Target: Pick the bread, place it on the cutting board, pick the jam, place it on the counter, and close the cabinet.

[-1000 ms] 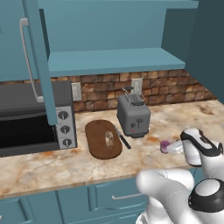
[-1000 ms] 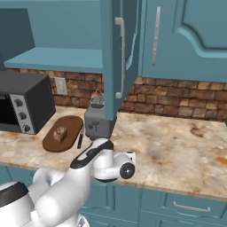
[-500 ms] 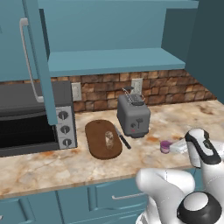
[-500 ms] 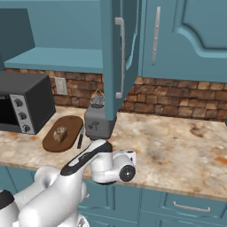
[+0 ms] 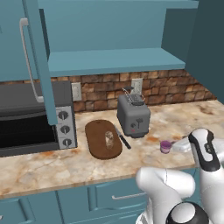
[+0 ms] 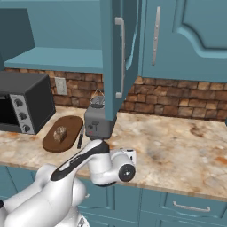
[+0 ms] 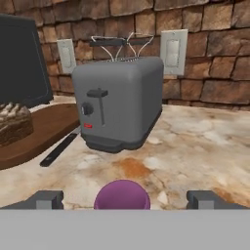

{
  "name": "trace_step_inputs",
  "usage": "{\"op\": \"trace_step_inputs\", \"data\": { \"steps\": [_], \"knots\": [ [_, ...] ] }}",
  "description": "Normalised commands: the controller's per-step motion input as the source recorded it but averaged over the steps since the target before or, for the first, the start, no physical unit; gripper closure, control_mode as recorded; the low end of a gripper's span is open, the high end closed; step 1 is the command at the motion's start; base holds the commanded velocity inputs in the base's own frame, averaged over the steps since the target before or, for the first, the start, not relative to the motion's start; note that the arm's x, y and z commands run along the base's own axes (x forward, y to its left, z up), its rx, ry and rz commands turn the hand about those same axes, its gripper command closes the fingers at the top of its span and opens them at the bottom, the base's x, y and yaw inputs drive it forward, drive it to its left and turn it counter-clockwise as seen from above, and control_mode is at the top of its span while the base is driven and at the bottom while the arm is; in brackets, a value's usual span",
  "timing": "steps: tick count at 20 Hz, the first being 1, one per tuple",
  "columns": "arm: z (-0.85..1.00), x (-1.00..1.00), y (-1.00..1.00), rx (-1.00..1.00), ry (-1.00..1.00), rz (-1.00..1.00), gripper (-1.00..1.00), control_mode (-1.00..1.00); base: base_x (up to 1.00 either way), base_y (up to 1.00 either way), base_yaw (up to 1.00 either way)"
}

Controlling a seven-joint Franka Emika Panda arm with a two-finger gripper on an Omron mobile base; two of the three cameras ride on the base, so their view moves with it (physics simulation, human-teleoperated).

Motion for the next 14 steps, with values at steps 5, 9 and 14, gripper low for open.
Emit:
{"op": "trace_step_inputs", "data": {
  "steps": [5,9,14],
  "knots": [
    [0.24,-0.22,-0.07,0.0,-0.06,0.0,-1.0,-1.0,0.0,0.0,0.0],
    [0.19,-0.27,-0.14,0.01,-0.05,-0.01,-1.0,-1.0,0.0,0.0,0.0],
    [0.22,-0.2,-0.2,0.04,-0.04,-0.04,-1.0,-1.0,0.0,0.0,0.0]
  ]
}}
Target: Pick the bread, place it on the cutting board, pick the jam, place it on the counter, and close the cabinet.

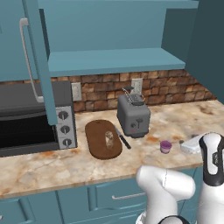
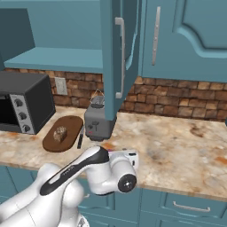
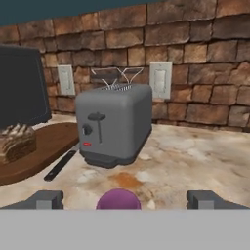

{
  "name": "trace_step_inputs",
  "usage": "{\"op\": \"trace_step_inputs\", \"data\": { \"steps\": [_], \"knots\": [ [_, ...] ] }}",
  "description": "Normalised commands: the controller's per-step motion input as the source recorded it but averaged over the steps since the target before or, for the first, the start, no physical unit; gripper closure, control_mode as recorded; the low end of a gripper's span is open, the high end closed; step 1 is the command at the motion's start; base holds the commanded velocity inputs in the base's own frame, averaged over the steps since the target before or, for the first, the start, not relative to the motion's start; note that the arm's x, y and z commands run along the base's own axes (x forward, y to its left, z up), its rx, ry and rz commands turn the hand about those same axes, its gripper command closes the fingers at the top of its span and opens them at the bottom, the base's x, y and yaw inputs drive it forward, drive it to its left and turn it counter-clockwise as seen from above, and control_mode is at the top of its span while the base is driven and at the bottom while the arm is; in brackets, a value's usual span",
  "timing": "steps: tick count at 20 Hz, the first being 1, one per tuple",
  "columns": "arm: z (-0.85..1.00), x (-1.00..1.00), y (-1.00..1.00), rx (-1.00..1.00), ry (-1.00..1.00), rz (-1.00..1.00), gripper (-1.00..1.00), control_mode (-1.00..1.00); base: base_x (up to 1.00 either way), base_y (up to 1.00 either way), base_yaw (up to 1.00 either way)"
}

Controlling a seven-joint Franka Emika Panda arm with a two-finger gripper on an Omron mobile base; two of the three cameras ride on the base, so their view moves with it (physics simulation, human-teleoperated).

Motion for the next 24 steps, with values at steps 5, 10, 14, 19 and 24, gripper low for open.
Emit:
{"op": "trace_step_inputs", "data": {
  "steps": [5,10,14,19,24],
  "knots": [
    [0.22,-0.13,-0.21,0.03,-0.06,-0.05,-1.0,-1.0,0.0,0.0,0.0],
    [0.23,-0.09,-0.23,0.02,-0.03,-0.05,-1.0,-1.0,0.0,0.0,0.0],
    [0.19,-0.07,-0.27,0.01,-0.01,-0.04,-1.0,-1.0,0.0,0.0,0.0],
    [0.15,-0.08,-0.3,0.01,0.0,-0.02,-1.0,-1.0,0.0,0.0,0.0],
    [0.27,-0.16,-0.3,0.03,-0.02,0.0,-1.0,-1.0,0.0,0.0,0.0]
  ]
}}
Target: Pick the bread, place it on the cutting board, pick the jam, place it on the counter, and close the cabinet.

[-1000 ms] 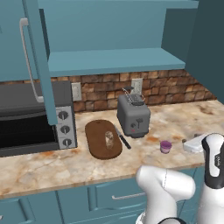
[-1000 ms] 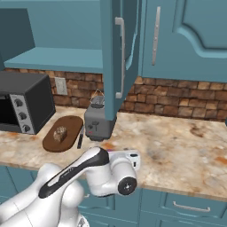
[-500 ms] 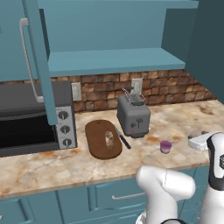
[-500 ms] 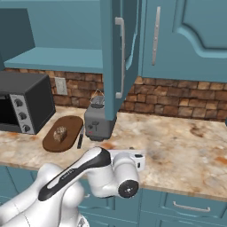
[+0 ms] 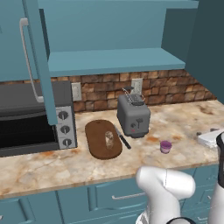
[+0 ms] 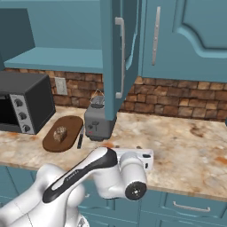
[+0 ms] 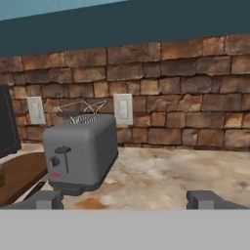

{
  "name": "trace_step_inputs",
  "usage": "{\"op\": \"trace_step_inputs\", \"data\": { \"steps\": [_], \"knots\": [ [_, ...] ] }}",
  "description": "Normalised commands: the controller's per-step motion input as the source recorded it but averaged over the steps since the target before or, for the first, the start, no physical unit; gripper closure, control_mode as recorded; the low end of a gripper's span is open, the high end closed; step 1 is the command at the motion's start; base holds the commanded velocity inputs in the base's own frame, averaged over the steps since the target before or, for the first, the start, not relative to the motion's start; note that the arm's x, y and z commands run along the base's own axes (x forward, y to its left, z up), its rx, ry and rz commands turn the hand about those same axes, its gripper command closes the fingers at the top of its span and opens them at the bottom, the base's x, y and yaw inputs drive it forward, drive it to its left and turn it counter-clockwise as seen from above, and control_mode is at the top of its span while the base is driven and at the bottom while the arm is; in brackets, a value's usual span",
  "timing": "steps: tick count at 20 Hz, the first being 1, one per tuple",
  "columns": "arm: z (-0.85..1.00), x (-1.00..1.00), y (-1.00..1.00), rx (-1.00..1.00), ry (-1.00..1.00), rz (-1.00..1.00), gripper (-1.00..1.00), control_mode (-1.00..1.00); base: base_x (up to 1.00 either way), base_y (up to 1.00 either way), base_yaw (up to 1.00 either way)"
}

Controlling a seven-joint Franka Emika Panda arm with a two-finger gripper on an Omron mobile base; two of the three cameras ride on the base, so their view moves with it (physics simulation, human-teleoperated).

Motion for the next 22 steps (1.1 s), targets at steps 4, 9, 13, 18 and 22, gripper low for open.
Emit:
{"op": "trace_step_inputs", "data": {
  "steps": [4,9,13,18,22],
  "knots": [
    [0.22,-0.18,-0.27,0.01,-0.04,0.0,-1.0,-1.0,0.0,0.0,0.0],
    [0.26,-0.26,-0.21,0.02,-0.07,0.0,-1.0,-1.0,0.0,0.0,0.0],
    [0.31,-0.28,-0.11,0.02,-0.1,0.0,-1.0,-1.0,0.0,0.0,0.0],
    [0.26,-0.23,-0.07,0.0,-0.14,0.0,-1.0,-1.0,0.0,0.0,0.0],
    [0.31,-0.17,-0.08,0.0,-0.13,0.0,-1.0,-1.0,0.0,0.0,0.0]
  ]
}}
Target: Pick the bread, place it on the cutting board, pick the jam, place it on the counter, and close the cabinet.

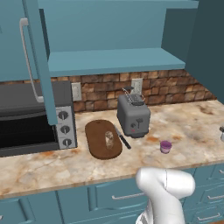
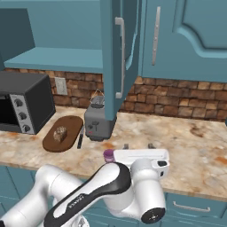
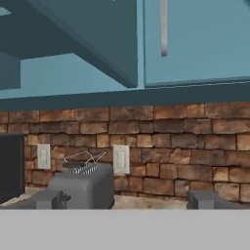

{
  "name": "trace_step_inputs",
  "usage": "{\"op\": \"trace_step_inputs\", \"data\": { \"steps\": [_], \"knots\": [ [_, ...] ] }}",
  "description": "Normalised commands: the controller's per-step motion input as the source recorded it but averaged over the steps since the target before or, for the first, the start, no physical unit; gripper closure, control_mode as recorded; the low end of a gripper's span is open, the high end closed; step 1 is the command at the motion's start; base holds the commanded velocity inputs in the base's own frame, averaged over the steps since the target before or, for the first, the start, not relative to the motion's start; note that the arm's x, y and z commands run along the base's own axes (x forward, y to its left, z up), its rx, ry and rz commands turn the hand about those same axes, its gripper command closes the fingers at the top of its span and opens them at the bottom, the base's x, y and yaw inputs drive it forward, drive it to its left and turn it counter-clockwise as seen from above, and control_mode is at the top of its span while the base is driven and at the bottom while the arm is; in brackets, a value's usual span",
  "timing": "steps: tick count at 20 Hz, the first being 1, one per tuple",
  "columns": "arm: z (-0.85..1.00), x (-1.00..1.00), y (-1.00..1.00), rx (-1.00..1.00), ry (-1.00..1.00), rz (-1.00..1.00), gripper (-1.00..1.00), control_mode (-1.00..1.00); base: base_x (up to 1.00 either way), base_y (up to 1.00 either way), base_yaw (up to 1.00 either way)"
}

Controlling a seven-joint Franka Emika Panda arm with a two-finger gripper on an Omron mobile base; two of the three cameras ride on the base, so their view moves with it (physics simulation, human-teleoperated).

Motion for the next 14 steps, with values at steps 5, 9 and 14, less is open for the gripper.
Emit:
{"op": "trace_step_inputs", "data": {
  "steps": [5,9,14],
  "knots": [
    [0.29,-0.01,-0.03,0.01,-0.06,0.0,-1.0,-1.0,0.0,0.0,0.0],
    [0.28,0.0,-0.07,0.01,-0.01,0.0,-1.0,-1.0,0.0,0.0,0.0],
    [0.31,0.0,-0.16,0.02,0.0,0.0,-1.0,-1.0,0.0,0.0,0.0]
  ]
}}
